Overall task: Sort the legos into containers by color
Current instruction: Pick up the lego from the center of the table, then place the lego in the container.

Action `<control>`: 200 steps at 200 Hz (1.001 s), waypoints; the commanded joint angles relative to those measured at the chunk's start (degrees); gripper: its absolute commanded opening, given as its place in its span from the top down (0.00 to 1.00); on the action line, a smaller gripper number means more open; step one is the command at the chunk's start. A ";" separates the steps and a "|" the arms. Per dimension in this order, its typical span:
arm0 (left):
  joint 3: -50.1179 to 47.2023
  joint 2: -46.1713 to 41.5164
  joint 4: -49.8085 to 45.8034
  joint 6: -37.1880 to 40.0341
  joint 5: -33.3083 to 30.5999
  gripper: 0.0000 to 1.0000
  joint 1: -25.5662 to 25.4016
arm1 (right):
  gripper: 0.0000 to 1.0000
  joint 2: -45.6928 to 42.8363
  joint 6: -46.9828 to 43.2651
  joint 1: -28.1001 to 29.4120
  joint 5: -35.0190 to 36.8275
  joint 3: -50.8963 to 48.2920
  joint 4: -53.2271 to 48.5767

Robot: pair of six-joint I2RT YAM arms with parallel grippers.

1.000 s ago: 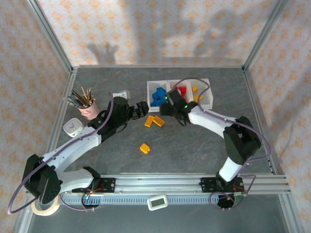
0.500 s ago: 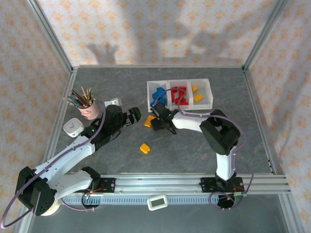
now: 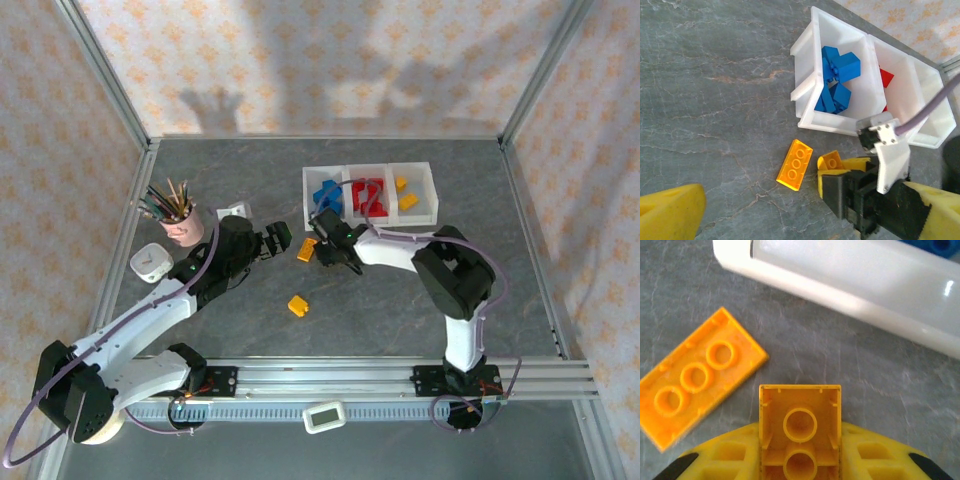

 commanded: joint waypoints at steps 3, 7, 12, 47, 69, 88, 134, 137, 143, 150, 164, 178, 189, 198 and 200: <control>2.16 0.91 -0.26 0.38 1.92 0.01 0.56 | 0.70 -9.00 3.54 -0.69 1.68 -2.68 -1.94; 2.35 1.15 -0.04 0.45 2.27 0.01 0.49 | 0.70 -10.33 4.23 -1.10 1.93 -2.98 -2.27; 2.72 1.48 0.33 0.55 2.80 0.01 0.42 | 0.70 -11.85 4.84 -1.78 2.23 -3.43 -2.81; 5.88 6.21 3.15 1.32 5.09 0.01 -1.06 | 0.70 -19.08 9.74 -11.78 4.56 -3.54 -5.72; 8.91 10.43 4.79 1.79 5.77 0.01 -2.48 | 0.70 -18.26 11.15 -20.51 6.17 0.30 -6.96; 11.97 13.97 5.69 2.48 5.93 0.01 -3.70 | 0.69 -14.93 11.43 -26.18 8.69 4.09 -6.03; 16.55 19.78 7.36 2.66 6.07 0.01 -4.08 | 0.64 -1.13 10.20 -31.83 12.64 16.98 -7.53; 16.85 20.08 7.15 2.61 6.14 0.01 -4.08 | 0.62 -0.52 10.11 -31.91 12.88 17.69 -7.61; 17.37 20.56 6.76 2.88 5.98 0.01 -4.08 | 0.55 0.41 9.72 -31.90 13.09 18.86 -7.61; 17.97 20.99 6.20 3.17 5.89 0.01 -4.08 | 0.46 1.13 9.02 -31.91 12.42 20.08 -7.59; 18.37 21.10 5.82 3.46 5.75 0.01 -4.09 | 0.39 1.29 8.39 -31.77 10.46 21.46 -7.98; 17.89 20.38 5.53 3.61 5.45 0.01 -4.08 | 0.34 0.09 8.60 -31.12 9.12 21.00 -8.28; 17.30 19.32 5.20 3.78 4.83 0.01 -4.02 | 0.31 -1.70 8.78 -29.86 7.84 19.14 -7.98; 16.41 18.08 4.85 3.85 4.17 0.01 -3.99 | 0.30 -3.76 8.91 -28.51 6.82 17.05 -7.38; 16.24 17.86 4.75 3.83 4.05 0.01 -3.99 | 0.30 -4.29 8.98 -27.95 6.56 16.50 -7.20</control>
